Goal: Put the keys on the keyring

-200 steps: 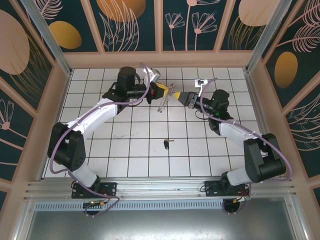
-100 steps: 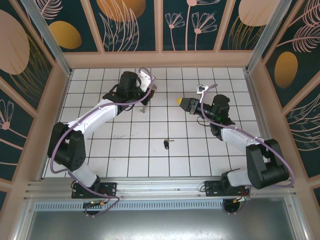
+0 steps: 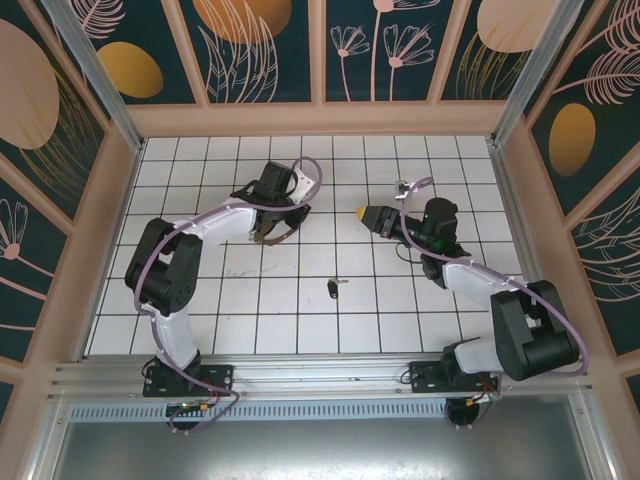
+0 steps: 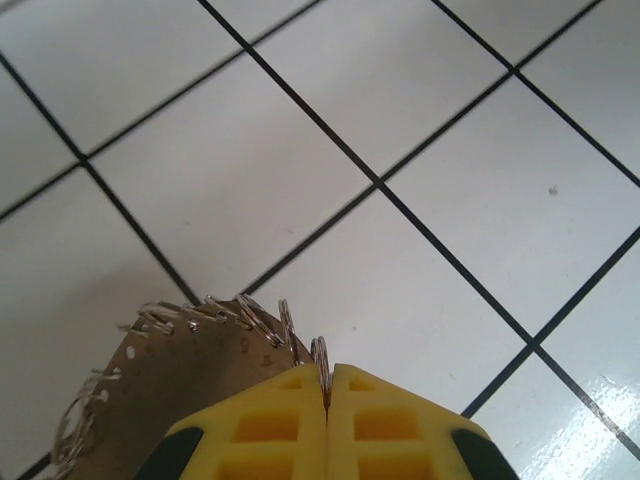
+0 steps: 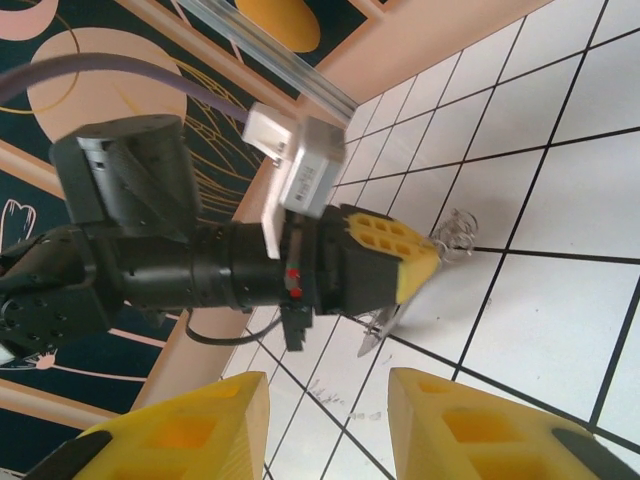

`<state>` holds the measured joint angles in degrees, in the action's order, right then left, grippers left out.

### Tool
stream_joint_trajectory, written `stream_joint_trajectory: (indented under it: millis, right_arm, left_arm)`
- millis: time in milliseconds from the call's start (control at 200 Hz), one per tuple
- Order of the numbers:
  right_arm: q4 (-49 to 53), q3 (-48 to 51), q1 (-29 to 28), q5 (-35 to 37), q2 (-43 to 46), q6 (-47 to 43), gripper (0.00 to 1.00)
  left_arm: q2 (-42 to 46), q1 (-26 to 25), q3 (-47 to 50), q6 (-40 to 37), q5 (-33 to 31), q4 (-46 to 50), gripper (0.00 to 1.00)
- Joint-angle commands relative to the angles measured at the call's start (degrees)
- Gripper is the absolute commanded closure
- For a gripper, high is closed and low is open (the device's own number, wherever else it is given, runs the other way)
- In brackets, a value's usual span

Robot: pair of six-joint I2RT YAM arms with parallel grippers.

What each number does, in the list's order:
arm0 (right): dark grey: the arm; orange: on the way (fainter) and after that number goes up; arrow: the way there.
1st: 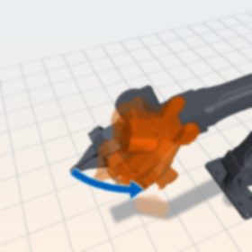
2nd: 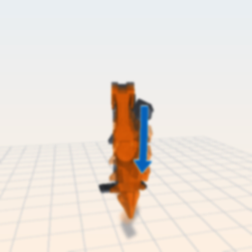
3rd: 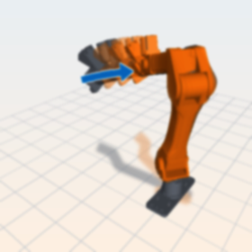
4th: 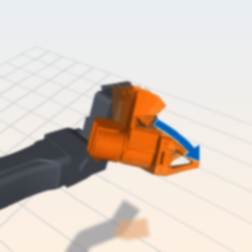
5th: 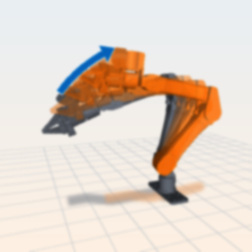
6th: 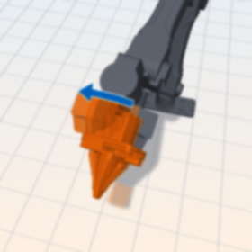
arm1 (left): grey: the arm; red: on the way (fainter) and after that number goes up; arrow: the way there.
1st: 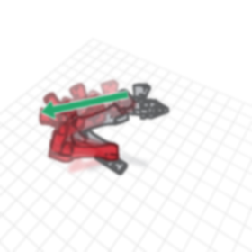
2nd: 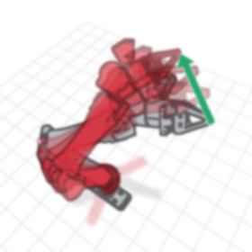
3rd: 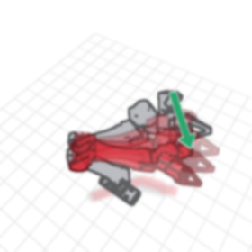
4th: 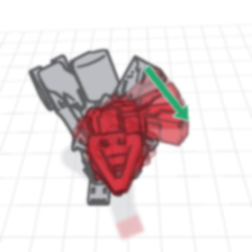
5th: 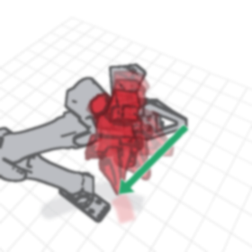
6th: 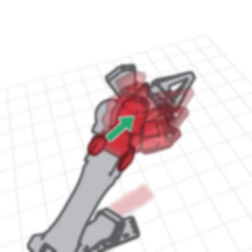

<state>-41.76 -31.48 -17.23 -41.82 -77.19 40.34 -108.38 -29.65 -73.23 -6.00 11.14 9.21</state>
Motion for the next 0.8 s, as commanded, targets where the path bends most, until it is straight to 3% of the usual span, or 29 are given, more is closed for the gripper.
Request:
stream_joint_trajectory:
  millis: [0, 220, 420, 631, 796]
  right_arm:
    - [0.17, 0.87, 0.23, 0.71, 1.39, -1.77, 0.63]
    - [0.47, 1.56, 0.2, 1.25, 1.08, -1.75, 0.62]
    - [0.96, 1.69, 0.23, 1.65, 1.05, -1.68, 0.55]
    - [1.48, 1.69, 0.18, 2.01, 1.43, -1.68, 0.5]
    - [2.03, 2.02, 0.12, 2.25, 1.69, -1.89, 0.49]
  left_arm:
    - [-2.32, -1.55, 0.28, 0.53, 3.15, -1.61, 1.0]
    - [-6.15, -2.43, 0.26, 0.81, 7.55, -2.34, 0.94]
    - [-7.54, -2.43, 0.2, 1.59, 9.6, -3.32, 0.84]
    - [-4.17, -2.13, 1.3, 4.28, 11.68, -6.36, 0.64]
    - [-0.21, -1.47, 3.95, 6.21, 13.83, -8.8, 0.6]
